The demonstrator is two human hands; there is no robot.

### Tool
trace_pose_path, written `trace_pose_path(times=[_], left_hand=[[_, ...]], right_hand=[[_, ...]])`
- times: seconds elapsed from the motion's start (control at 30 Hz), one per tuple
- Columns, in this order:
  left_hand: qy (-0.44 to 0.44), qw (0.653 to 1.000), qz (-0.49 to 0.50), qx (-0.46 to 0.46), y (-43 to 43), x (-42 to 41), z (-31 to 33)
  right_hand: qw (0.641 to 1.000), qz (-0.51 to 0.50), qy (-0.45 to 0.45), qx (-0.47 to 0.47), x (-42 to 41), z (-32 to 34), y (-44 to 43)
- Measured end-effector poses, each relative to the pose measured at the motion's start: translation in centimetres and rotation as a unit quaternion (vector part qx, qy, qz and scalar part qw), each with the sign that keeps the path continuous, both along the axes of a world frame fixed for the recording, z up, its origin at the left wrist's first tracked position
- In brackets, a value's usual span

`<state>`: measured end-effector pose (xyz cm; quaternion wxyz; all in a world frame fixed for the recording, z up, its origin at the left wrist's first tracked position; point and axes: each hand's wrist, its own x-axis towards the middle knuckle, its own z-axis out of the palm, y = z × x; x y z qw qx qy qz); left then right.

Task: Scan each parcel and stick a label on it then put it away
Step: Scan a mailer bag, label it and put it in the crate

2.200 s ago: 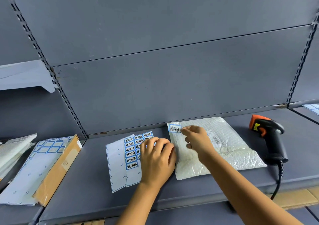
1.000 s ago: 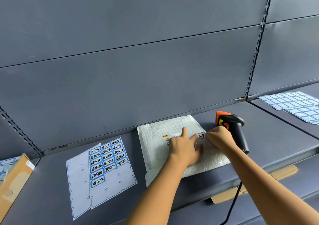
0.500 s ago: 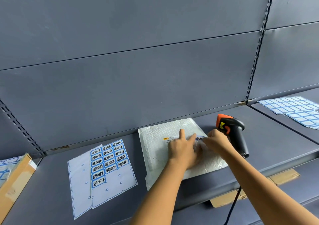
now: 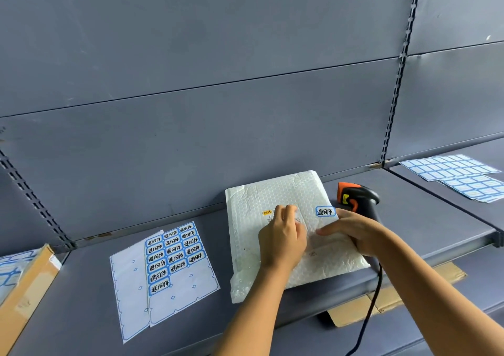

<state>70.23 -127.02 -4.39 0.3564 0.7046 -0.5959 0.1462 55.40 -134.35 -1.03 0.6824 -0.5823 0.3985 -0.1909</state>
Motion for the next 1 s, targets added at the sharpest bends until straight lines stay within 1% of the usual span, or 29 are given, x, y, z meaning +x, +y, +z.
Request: trace_pose_path(times=[0.1,0.23,0.43,0.53,0.67,0.8,0.93,1.0], left_hand=[[-0.003,1.000,-0.013,-0.001,0.1,0.2,0.3],[0.041,0.999,-0.004,0.017,1.2,1.3,1.7],[0.053,0.998,0.032,-0.028,4.5,1.9,3.2],[0.081,0.995,0.058,-0.020,5.3,-0.2,3.9],[0.165,0.982,0.095,-0.012,5.6,-4.2,4.0],[0.175,0.983,0.058,0.020,6.0,-10.4,2.8],[0.155,0.987,0.002,0.037,6.4,-17.5,1.4],[0.159,0.986,-0.016,0.048,6.6,-20.8,0.3]], right_hand=[[0.999,-0.009,0.002,-0.033,0.0,0.3,0.4],[0.997,-0.034,-0.016,-0.070,-0.3,0.7,1.2],[0.991,-0.053,-0.073,-0.096,-3.3,1.7,1.6],[0.988,-0.075,-0.088,-0.101,-7.1,2.1,1.6],[0.980,-0.129,-0.111,-0.107,-13.9,2.3,1.6],[0.975,-0.155,-0.127,-0.099,-22.6,2.0,2.9],[0.971,-0.197,-0.107,-0.082,-30.4,0.6,4.6],[0.968,-0.218,-0.095,-0.078,-33.8,-0.1,6.2]])
